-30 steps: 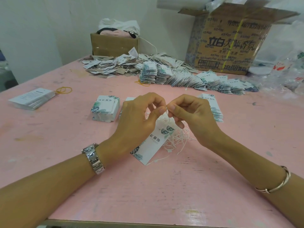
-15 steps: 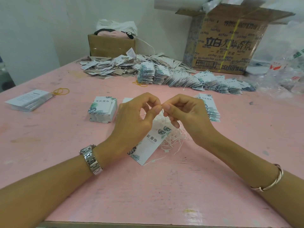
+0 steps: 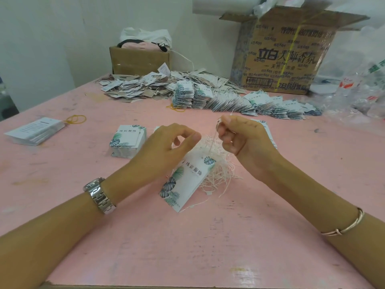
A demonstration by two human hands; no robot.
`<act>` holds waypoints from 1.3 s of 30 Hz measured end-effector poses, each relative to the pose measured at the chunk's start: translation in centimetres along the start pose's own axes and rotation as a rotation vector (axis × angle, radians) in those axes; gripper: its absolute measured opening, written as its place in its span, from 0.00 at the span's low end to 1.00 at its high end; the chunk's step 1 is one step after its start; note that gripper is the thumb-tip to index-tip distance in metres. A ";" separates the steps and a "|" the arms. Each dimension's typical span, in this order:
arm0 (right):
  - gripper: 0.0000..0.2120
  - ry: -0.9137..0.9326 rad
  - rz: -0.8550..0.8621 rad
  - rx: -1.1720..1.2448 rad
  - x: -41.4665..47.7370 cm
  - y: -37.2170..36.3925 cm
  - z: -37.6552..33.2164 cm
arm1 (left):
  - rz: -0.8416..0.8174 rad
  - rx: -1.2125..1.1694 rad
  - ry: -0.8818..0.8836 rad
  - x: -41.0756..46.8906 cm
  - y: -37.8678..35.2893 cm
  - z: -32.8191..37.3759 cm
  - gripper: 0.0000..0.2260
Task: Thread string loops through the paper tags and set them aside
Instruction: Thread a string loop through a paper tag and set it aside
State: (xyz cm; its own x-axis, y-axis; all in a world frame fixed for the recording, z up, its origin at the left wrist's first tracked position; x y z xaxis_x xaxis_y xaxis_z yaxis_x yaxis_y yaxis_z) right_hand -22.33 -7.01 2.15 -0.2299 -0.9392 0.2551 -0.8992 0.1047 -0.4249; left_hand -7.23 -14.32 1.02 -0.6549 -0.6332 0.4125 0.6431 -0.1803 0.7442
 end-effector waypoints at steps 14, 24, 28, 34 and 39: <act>0.05 -0.029 0.182 0.149 0.7 2.3 -0.4 | -0.318 -0.454 0.066 -0.5 -1.0 0.7 0.08; 0.09 -0.084 0.227 -0.078 0.9 3.9 0.8 | -0.137 -0.690 0.128 0.3 0.2 -0.1 0.12; 0.09 -0.063 0.212 -0.242 0.8 3.5 0.4 | 0.020 -0.684 0.194 0.6 0.9 -1.0 0.08; 0.19 -0.054 0.030 -0.272 0.3 1.0 0.1 | 0.235 -0.667 0.283 0.4 1.8 -2.0 0.04; 0.10 -0.068 0.003 -0.318 0.2 1.2 0.8 | 0.297 -0.659 0.318 0.3 2.0 -2.4 0.05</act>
State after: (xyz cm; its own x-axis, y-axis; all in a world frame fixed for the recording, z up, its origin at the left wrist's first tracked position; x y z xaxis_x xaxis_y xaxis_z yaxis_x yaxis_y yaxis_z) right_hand -23.16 -7.35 1.02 -0.2172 -0.9573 0.1910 -0.9722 0.1946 -0.1299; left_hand -5.16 -16.64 1.39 -0.3378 -0.8917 0.3013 0.9411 -0.3159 0.1204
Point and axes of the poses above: each hand's wrist, its own x-axis towards the middle knuckle, its own y-axis out of the back of the hand, z = x × y, the point moved 6 cm from there along x, towards the middle knuckle, and after that the axes turned 12 degrees about x, right-handed, at the moved point
